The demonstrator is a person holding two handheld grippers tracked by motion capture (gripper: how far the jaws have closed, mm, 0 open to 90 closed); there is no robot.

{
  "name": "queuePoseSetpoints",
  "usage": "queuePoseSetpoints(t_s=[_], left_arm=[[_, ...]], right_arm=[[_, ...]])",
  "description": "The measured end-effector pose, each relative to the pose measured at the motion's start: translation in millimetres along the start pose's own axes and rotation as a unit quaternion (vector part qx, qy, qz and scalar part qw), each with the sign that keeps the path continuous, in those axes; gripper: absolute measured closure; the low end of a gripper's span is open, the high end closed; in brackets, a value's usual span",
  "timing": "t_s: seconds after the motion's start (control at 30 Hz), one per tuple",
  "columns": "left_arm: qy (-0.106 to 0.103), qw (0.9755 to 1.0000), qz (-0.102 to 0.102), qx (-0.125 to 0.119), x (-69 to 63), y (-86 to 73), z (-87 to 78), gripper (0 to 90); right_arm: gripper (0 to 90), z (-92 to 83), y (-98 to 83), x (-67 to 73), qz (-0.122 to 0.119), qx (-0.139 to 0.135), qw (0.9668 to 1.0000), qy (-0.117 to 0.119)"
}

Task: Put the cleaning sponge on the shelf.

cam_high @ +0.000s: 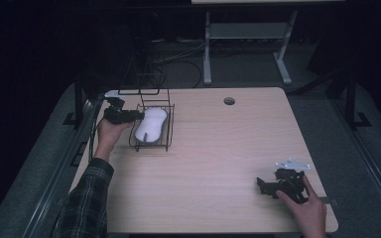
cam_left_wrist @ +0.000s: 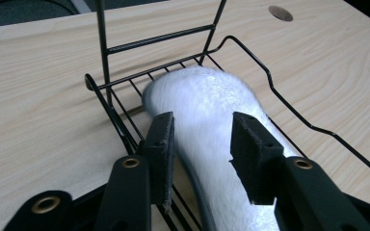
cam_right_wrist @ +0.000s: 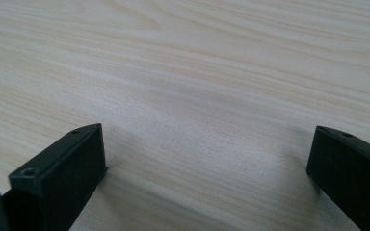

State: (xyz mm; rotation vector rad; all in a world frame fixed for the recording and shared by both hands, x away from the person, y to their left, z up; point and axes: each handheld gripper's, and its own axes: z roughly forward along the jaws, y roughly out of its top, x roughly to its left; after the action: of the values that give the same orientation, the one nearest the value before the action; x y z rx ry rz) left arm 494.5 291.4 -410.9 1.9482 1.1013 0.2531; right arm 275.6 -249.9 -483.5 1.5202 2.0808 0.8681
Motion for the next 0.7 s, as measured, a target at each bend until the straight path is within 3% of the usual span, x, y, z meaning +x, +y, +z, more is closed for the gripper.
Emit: queuePoseSetpoints(t_s=[0.13, 0.2, 0.33, 0.4, 0.53, 0.7], left_arm=[[-0.003, 1.0, -0.001, -0.001, -0.9, 0.1, -2.2, 55.6], [-0.006, 1.0, 0.0, 0.003, -1.9, -0.5, -3.7, 49.2], [-0.006, 0.9999, 0.014, -0.003, -5.5, -6.9, -11.7, 45.6], [-0.007, 0.9998, 0.017, 0.002, -6.8, -10.3, -14.6, 38.2], [-0.003, 0.9994, 0.032, 0.01, -13.7, -18.2, -22.7, 31.6], [0.014, 0.9983, 0.053, 0.018, -26.1, -26.4, -31.1, 24.8]], right_arm=[[0.0, 0.0, 0.0, 0.0, 0.0, 0.0, 1.0, 0.0], [0.0, 0.0, 0.0, 0.0, 0.0, 0.0, 1.0, 0.0], [0.0, 0.0, 0.0, 0.0, 0.0, 0.0, 1.0, 0.0], [0.0, 0.0, 0.0, 0.0, 0.0, 0.0, 1.0, 0.0], [0.0, 0.0, 0.0, 0.0, 0.0, 0.0, 1.0, 0.0], [0.0, 0.0, 0.0, 0.0, 0.0, 0.0, 1.0, 0.0]])
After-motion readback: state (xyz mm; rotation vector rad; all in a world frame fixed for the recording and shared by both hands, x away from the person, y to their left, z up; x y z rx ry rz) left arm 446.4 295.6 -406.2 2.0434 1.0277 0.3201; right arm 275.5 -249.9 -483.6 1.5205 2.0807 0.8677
